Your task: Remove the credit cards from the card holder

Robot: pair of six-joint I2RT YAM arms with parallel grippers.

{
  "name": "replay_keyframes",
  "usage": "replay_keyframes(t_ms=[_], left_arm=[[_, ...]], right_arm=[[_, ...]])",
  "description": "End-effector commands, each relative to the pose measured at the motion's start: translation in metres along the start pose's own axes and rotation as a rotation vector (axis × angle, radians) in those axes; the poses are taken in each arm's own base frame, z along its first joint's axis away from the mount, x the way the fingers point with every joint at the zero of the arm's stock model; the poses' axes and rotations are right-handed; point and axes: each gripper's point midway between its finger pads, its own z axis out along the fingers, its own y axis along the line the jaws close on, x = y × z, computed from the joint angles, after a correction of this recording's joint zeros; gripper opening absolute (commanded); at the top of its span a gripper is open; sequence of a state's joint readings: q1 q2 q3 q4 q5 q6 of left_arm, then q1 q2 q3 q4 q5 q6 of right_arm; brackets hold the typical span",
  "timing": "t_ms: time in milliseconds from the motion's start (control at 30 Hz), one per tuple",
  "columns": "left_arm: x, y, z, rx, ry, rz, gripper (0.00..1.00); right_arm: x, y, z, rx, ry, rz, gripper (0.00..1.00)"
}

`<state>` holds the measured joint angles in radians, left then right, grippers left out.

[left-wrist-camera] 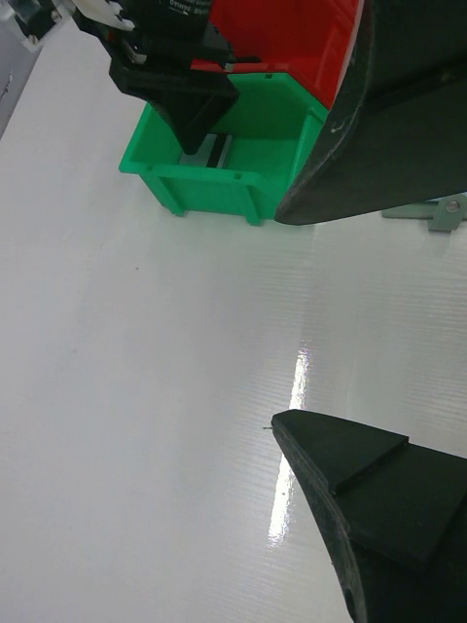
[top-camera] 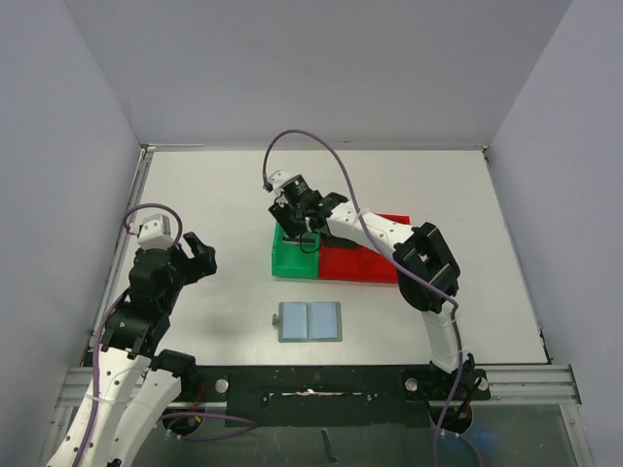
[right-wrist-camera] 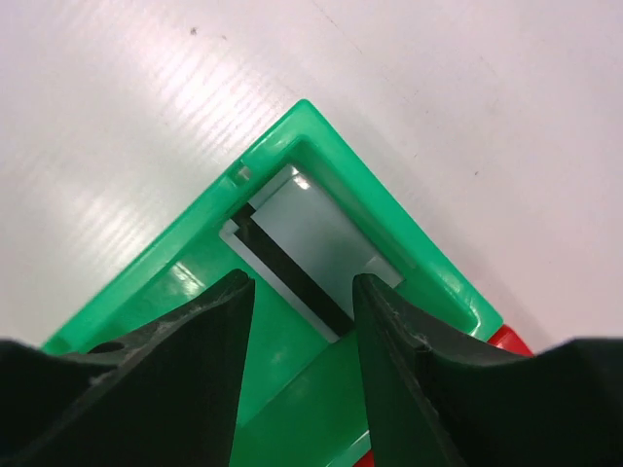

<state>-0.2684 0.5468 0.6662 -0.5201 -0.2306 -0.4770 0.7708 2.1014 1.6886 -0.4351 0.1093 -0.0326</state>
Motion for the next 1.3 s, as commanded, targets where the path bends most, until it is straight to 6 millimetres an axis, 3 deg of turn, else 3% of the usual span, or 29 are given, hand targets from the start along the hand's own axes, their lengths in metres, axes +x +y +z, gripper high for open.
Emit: replay_keyframes(t_ms=[0,333,633,967,1267], left_arm=[[-0.018,-0.006,-0.002,0.024,-0.066,-0.006,0.76],[-0.017,-0.004,-0.002,0.015,-0.066,-0.006,0.76],[-0.017,-0.004,-0.001,0.012,-0.065,-0.007,0.76],[-0.016,-0.004,-0.001,0.013,-0.061,-0.006,0.76],[-0.017,-0.004,-0.001,0.012,-0.063,-0.007,0.76]], right_arm=[[-0.04,0.0,-0.032,0.017,-0.115,0.321,0.4],[-0.013,0.014,-0.02,0.148,-0.042,0.517,0.26],[0.005,0.031,-0.001,0.188,0.024,0.577,0.24],[0.022,0.031,0.02,0.23,0.069,0.603,0.25],[0.029,0.017,0.033,0.302,0.075,0.603,0.26]])
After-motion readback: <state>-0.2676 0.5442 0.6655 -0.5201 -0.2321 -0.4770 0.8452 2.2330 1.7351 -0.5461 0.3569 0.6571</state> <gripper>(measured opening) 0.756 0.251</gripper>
